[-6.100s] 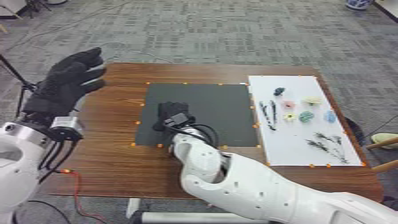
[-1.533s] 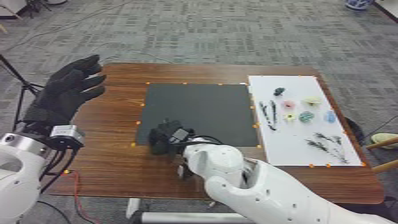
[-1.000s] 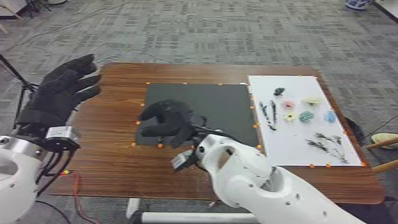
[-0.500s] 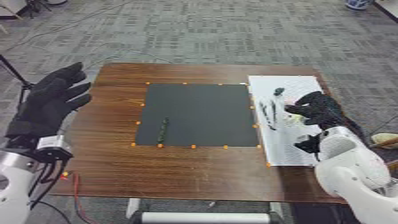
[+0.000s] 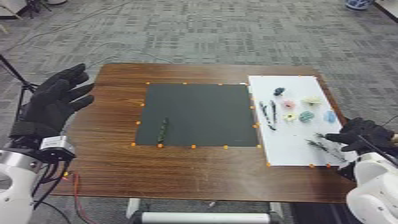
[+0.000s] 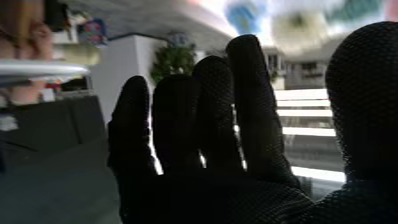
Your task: Arrange flowers
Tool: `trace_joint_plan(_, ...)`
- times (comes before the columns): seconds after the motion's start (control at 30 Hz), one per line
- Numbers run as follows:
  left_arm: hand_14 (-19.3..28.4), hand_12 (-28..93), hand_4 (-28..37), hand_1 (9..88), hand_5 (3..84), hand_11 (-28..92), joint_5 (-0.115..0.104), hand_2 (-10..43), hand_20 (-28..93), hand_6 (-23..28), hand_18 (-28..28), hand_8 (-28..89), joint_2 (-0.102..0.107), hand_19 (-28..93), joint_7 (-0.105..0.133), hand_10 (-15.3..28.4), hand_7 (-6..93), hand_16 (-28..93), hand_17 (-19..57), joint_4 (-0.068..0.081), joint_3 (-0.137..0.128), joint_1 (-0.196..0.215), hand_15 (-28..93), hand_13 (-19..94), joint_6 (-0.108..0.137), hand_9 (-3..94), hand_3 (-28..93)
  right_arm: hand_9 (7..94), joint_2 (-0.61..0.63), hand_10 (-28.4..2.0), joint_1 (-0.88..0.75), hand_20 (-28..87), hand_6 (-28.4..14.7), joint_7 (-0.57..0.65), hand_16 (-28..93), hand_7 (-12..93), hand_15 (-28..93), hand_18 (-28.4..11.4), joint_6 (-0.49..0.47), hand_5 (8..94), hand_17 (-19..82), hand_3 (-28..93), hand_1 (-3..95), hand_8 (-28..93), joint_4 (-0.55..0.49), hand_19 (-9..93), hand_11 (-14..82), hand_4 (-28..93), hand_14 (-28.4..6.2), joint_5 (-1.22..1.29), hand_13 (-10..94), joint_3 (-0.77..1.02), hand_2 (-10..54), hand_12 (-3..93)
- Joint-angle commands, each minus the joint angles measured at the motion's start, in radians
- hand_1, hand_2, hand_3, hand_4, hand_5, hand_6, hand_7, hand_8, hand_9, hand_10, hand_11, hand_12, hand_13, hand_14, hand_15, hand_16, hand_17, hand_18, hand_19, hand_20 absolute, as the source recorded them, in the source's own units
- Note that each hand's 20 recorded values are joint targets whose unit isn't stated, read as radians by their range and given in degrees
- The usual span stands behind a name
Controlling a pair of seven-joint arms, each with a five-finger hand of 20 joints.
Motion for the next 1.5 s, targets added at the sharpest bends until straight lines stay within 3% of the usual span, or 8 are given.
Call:
trace_joint_plan(0.03,12.6,20,-27.2,26.6,21.8,22,0.003,-5.9,10,1.4,18.7,-11,-0.012,39,-0.012,9.3,24.0,-6,-10.2,-0.003,-0.009,0.018,44,8,0.001,16.4,68,51.5,-0.021,-13.4,-0.073,51,-0.7,0.048,45,25,79,-21.8,-0.035,57.5,13,64,34.5,-13,0.026,67,59.2,-28,-16.7,-0.017,43,0.015,-9.5,49.3)
trace_joint_plan(0.23,12.7,19,-27.1,26.6,21.7,22,0.005,-5.9,10,1.4,18.7,-11,-0.012,39,-0.010,9.2,24.0,-6,-10.3,-0.004,-0.005,0.017,44,8,-0.001,16.4,68,51.5,-0.010,-13.7,-0.078,50,-0.7,0.051,44,26,79,-21.8,-0.014,57.7,13,75,27.6,-13,0.040,67,60.1,-28,-16.6,-0.032,43,0.006,-9.5,49.5)
trace_joint_plan(0.33,12.6,19,-27.2,26.6,21.7,22,0.005,-5.8,10,1.3,18.7,-11,-0.010,39,-0.009,9.2,24.1,-6,-10.2,-0.004,-0.004,0.019,44,8,0.001,16.3,68,54.7,0.010,-13.8,-0.059,50,0.4,0.067,44,30,79,-21.4,0.102,61.4,14,82,27.0,-14,0.059,68,59.8,-28,-15.9,-0.075,46,-0.047,-9.5,48.8)
trace_joint_plan(0.53,12.6,19,-27.1,26.7,21.7,22,0.005,-5.7,10,1.5,18.7,-11,-0.006,39,-0.011,9.2,24.0,-6,-10.3,-0.002,-0.003,0.016,44,8,-0.002,16.3,68,69.2,0.024,-11.1,-0.037,50,0.5,0.002,47,51,81,-20.7,0.188,71.5,20,85,40.5,17,0.063,71,52.2,-27,-13.5,-0.091,58,-0.079,-7.5,65.2)
trace_joint_plan(0.9,12.5,19,-27.0,26.6,21.7,22,0.003,-5.6,10,1.4,18.6,-11,-0.008,39,-0.005,9.3,24.1,-6,-10.3,-0.010,-0.023,0.034,44,8,0.009,16.4,68,70.8,0.038,-11.1,0.007,51,0.1,-0.016,49,53,82,-20.5,0.259,71.8,21,86,39.6,20,0.065,72,54.6,-22,-13.6,-0.109,59,-0.121,-7.5,67.9)
trace_joint_plan(1.07,12.5,19,-27.1,26.7,21.7,22,0.006,-5.6,10,1.4,18.7,-11,-0.010,39,-0.003,9.3,24.2,-6,-10.2,-0.012,-0.019,0.032,44,8,0.010,16.4,68,69.6,0.042,-11.0,0.021,51,-0.2,0.080,51,53,82,-20.4,0.142,71.3,20,86,39.4,18,0.068,71,54.5,-22,-14.0,-0.187,58,-0.118,-8.6,69.1)
trace_joint_plan(1.2,12.5,20,-27.1,26.6,21.7,23,0.005,-5.7,10,1.4,18.7,-11,-0.010,39,-0.001,9.4,24.2,-6,-10.2,-0.013,-0.025,0.037,44,8,0.014,16.4,68,65.3,0.034,-12.5,0.018,51,0.2,0.138,51,53,82,-21.0,0.106,67.3,19,84,34.1,18,0.061,71,60.1,-23,-14.8,-0.164,56,-0.099,-9.5,61.1)
trace_joint_plan(1.5,12.6,19,-27.0,26.8,21.7,22,0.002,-4.2,10,1.4,18.7,-11,-0.011,39,-0.006,9.3,24.1,-6,-10.3,-0.012,-0.030,0.031,44,8,0.013,16.5,68,57.4,0.006,-14.4,-0.002,51,-2.3,0.082,51,52,83,-22.0,0.038,60.4,17,86,24.9,9,0.035,70,64.5,-24,-17.3,-0.073,50,-0.053,-9.5,57.1)
